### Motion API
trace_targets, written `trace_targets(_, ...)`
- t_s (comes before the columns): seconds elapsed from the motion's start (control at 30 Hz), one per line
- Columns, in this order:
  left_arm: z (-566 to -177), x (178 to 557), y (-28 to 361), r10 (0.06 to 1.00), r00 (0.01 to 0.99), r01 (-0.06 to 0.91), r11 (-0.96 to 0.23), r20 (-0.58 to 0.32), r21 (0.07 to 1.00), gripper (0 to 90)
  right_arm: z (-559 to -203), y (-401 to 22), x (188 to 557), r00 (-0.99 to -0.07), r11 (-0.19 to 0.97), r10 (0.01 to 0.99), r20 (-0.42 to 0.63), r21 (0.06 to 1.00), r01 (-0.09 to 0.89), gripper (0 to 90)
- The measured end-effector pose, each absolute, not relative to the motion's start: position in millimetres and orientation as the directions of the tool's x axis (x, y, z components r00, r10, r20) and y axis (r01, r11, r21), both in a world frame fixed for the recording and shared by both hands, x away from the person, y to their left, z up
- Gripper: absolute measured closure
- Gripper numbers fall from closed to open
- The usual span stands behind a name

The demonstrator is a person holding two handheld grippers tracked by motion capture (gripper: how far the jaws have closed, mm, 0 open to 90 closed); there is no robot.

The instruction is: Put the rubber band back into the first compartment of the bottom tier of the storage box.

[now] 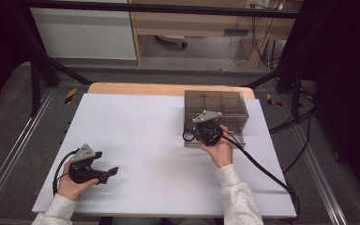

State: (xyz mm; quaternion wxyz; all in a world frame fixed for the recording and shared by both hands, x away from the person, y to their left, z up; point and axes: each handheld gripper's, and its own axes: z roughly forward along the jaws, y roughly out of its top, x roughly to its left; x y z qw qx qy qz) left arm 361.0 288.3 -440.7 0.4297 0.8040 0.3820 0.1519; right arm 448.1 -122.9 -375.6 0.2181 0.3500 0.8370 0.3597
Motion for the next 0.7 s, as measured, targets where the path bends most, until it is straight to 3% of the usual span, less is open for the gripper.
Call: trace_targets(0.7, -441, 361, 288, 0.744, 0.663, 0.484, -0.34, -0.084, 0.806, 4.2, -383, -136, 458, -0.628, 0.492, 0.769, -0.121, 0.74, 0.459, 87.9)
